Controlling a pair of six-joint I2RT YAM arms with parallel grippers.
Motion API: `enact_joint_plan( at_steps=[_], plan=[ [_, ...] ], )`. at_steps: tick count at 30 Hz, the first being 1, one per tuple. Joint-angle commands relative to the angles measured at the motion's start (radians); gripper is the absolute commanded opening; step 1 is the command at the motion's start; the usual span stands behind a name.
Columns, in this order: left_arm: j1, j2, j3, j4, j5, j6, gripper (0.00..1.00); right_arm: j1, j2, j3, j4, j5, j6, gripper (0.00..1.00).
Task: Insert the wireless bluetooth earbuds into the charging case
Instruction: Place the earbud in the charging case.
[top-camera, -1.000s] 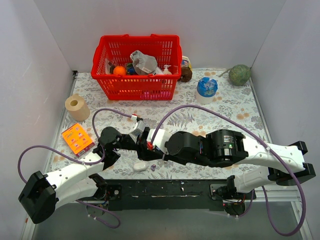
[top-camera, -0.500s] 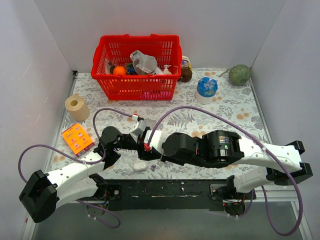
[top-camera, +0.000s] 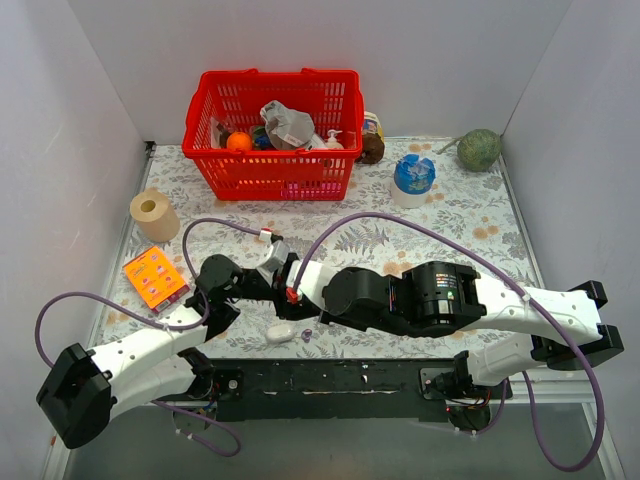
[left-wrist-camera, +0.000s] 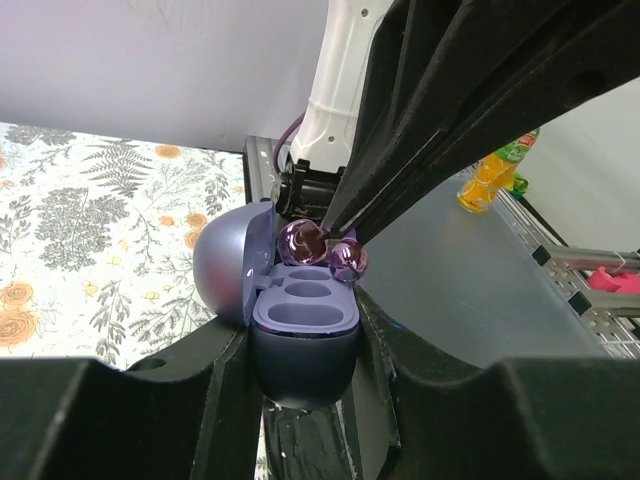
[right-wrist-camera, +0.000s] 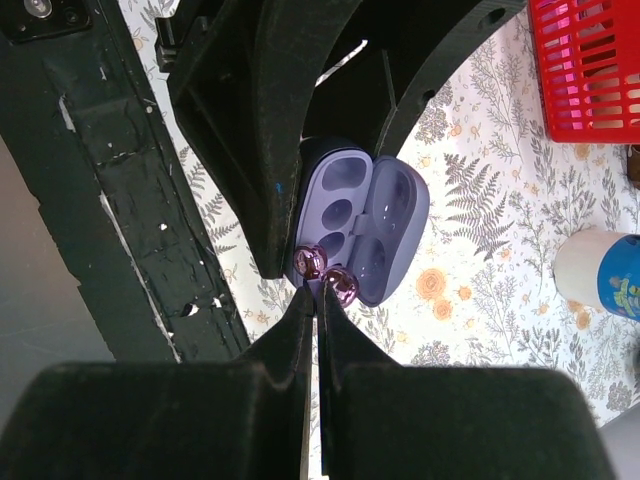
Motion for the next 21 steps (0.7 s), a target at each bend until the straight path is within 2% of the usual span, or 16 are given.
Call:
enact_joint_plan(
  at_steps=[1, 21],
  plan=[
    [0.003, -0.048, -0.01, 0.067, -0.025, 0.018, 0.0, 0.005, 0.006, 0.03, -0.003, 0.022, 0.017, 0.01],
    [0.0, -0.065, -0.012, 0.048, -0.039, 0.058, 0.0, 0.005, 0.023, 0.058, -0.006, 0.041, 0.026, 0.01]
  ],
)
